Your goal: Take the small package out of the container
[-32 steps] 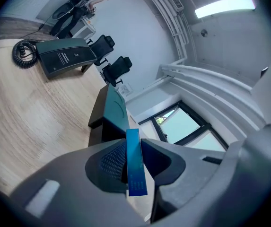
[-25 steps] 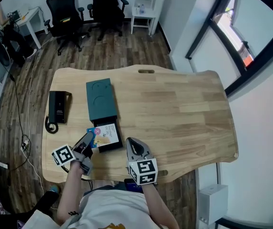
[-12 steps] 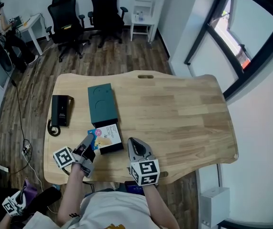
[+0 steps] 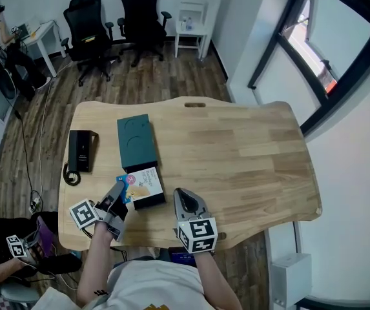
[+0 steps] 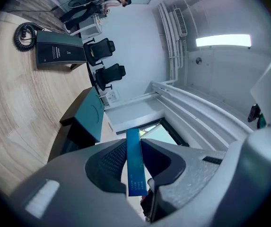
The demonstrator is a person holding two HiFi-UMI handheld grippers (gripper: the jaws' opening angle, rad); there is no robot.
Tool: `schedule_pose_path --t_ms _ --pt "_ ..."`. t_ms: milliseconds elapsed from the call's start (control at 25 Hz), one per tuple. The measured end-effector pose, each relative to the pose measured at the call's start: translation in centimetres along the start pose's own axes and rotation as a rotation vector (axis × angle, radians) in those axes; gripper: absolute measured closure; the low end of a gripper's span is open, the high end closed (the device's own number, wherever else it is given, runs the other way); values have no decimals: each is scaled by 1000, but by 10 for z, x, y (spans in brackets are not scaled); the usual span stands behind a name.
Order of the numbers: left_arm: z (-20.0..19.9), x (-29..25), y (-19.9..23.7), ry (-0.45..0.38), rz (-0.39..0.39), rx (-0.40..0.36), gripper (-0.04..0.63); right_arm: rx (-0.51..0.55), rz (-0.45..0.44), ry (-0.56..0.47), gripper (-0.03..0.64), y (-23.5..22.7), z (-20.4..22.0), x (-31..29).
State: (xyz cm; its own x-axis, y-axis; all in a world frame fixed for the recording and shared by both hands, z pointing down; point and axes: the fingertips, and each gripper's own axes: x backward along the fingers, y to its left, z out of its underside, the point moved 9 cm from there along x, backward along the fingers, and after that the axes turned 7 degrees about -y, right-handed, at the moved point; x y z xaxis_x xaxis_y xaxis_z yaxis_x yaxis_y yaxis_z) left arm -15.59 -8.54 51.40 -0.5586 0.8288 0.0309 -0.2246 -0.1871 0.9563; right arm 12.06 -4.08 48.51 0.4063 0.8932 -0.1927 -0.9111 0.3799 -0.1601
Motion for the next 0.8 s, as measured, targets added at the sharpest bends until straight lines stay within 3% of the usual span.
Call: schedule_pose_path --t_ms 800 --pt "-1 -1 7 14 -6 15 499 -13 3 3 612 2 4 -2"
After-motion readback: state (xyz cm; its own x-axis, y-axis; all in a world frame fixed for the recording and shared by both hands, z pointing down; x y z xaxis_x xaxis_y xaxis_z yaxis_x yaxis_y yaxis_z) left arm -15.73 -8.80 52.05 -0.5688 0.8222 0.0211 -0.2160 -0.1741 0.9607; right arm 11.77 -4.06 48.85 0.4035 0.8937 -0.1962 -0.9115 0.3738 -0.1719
